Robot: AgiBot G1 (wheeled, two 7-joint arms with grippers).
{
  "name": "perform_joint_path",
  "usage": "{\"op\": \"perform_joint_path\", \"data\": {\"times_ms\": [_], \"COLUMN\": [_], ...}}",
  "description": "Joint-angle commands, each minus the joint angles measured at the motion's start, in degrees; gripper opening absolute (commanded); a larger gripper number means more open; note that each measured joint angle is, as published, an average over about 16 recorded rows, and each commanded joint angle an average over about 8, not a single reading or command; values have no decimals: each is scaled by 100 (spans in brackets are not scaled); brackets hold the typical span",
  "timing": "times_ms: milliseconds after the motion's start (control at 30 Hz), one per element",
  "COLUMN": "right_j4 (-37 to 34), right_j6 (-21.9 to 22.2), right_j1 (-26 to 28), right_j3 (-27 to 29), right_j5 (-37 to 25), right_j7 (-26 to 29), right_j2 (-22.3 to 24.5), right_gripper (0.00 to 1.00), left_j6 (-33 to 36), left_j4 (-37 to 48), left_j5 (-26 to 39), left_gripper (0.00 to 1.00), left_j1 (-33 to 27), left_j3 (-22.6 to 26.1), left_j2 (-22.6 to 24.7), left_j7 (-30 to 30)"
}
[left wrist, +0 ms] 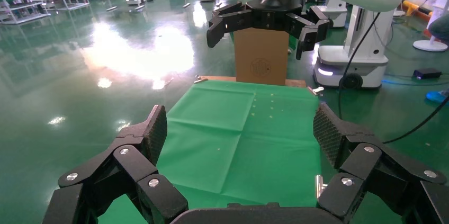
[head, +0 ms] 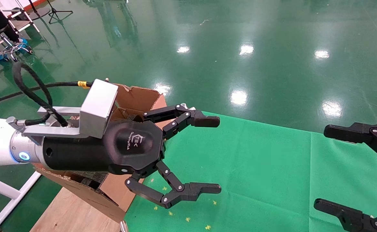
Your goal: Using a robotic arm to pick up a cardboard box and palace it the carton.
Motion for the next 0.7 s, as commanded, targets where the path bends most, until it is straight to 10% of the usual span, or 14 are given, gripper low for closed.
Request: {"op": "perform_joint_path", "data": {"times_ms": [33,700], "right_j4": [0,0], "right_j6": [0,0], "right_j1": [0,0], "right_j3": [0,0], "right_j5": [0,0], "right_j7": [0,0], "right_j2": [0,0], "right_gripper": [100,100], "left_j6": [0,0], "left_j4": [0,1], "left_j5": [0,1], "left_gripper": [100,100], "left_j1": [0,-1], "left_j3": [0,0], "left_j2": [0,0], "left_j7": [0,0]}}
